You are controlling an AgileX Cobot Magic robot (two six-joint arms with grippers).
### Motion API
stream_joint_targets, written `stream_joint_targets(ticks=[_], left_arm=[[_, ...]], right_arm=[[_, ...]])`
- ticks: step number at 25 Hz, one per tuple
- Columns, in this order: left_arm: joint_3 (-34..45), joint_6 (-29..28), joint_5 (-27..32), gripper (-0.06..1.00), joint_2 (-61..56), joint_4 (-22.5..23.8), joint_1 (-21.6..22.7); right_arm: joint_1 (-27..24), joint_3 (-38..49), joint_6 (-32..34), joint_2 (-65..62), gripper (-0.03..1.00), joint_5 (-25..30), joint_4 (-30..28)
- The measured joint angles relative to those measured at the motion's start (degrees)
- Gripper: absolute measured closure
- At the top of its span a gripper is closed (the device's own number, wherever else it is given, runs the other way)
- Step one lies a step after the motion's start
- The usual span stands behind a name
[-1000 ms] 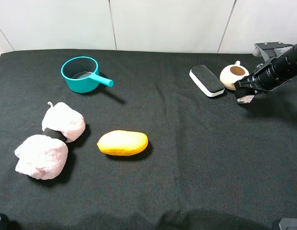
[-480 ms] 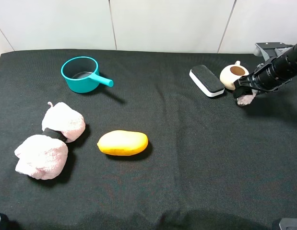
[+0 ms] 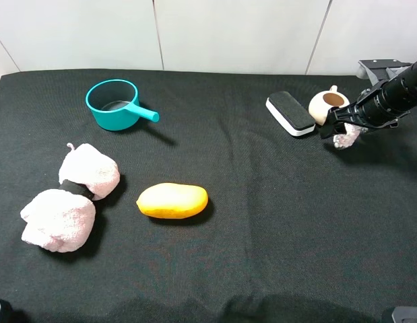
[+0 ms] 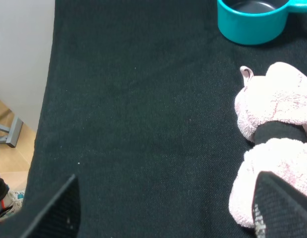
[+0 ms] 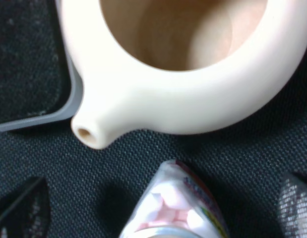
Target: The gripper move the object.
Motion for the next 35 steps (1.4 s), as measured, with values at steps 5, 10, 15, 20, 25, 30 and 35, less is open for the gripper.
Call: stream_joint_targets(ticks=[5,10,15,20,25,30,35], left_arm=[[0.00,0.00,0.00,0.18,0.00,0.00,0.00],[0.00,0.00,0.00,0.18,0.00,0.00,0.00],[0.00,0.00,0.00,0.18,0.00,0.00,0.00],[0.00,0.00,0.00,0.18,0.00,0.00,0.00],[0.00,0.00,0.00,0.18,0.00,0.00,0.00],[0.00,0.00,0.00,0.18,0.00,0.00,0.00],[0.00,0.00,0.00,0.18,0.00,0.00,0.00]], right_arm=[[0.00,0.00,0.00,0.00,0.27,0.05,0.13],[0.00,0.00,0.00,-0.81,0.27,0.52,0.13],[0.00,0.00,0.04,-5.25,0.27,2.06,0.13],[-0.32,-0.08,1.66,-10.51,0.27,6.40,-0.31],[-2.04,-0.14,5.47,-16.17,0.27,13.94,-3.82],[-2.48,-0.14,12.45,-23.04,0.27,20.57,-11.58],[-2.48,-0.14,19.56,-30.60,0.27,27.20,-18.78]])
